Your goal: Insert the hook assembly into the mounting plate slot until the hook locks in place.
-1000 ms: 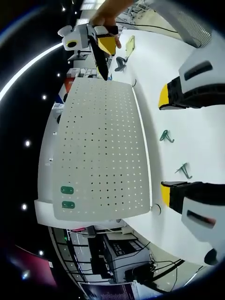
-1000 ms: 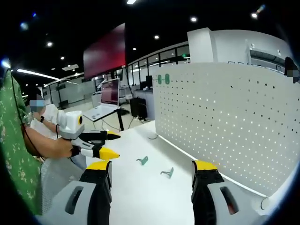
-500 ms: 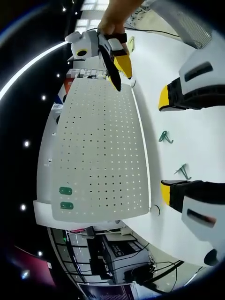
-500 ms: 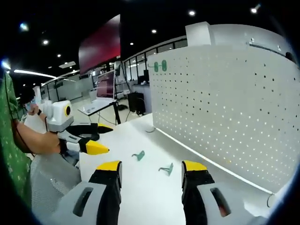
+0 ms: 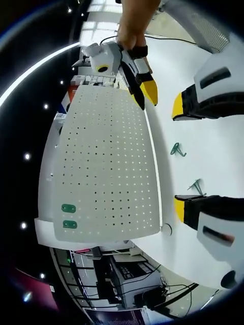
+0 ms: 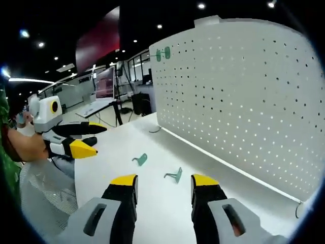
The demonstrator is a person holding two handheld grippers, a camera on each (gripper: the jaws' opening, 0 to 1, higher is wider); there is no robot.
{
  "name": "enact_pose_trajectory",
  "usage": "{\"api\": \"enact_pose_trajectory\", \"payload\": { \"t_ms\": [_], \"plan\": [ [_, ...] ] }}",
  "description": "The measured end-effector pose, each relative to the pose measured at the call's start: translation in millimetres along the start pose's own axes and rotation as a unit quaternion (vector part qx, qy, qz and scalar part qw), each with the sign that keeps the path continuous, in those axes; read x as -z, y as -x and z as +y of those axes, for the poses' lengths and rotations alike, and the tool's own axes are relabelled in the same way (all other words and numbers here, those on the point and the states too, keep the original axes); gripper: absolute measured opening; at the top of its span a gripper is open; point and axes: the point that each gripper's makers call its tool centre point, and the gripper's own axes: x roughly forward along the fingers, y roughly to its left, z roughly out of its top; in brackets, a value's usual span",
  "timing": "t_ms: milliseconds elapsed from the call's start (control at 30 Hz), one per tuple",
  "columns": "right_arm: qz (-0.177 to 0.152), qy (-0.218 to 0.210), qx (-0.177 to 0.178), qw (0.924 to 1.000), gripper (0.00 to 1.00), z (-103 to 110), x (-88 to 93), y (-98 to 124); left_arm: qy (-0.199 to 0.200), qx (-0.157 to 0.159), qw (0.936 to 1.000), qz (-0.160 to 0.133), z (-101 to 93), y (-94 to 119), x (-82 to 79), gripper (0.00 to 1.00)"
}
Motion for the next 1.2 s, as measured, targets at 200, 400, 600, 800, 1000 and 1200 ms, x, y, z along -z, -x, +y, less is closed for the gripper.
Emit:
{"api": "enact_pose_trajectory", "payload": {
  "t_ms": [200, 400, 600, 800, 1000, 1200],
  "plan": [
    [0.009, 0.001, 0.003, 1.0, 0.36, -1.8, 8.3, -15.1, 0.002, 0.002, 1.0, 0.004, 0.1, -1.3, 2.3, 0.6],
    [0.015, 0.005, 0.006, 0.9999, 0.28, -6.1, 15.6, -27.1, 0.003, 0.007, 0.9999, 0.007, -2.1, -2.6, 3.8, 0.6],
    [0.022, -0.003, 0.012, 0.9997, 0.24, -10.1, 25.4, -41.8, 0.005, 0.012, 0.9999, 0.011, -3.5, -3.7, 6.2, 0.6],
    [0.035, 0.001, 0.013, 0.9993, 0.22, -10.9, 35.4, -54.5, 0.007, 0.014, 0.9998, 0.015, -3.9, -5.3, 7.7, 0.59],
    [0.04, -0.004, 0.023, 0.9989, 0.18, -19.4, 41.2, -63.6, 0.008, 0.016, 0.9997, 0.017, -4.6, -5.9, 8.9, 0.59],
    [0.048, -0.006, 0.027, 0.9985, 0.16, -22.4, 49.8, -73.3, 0.01, 0.019, 0.9995, 0.022, -5.4, -6.8, 10.8, 0.59]
  ]
}}
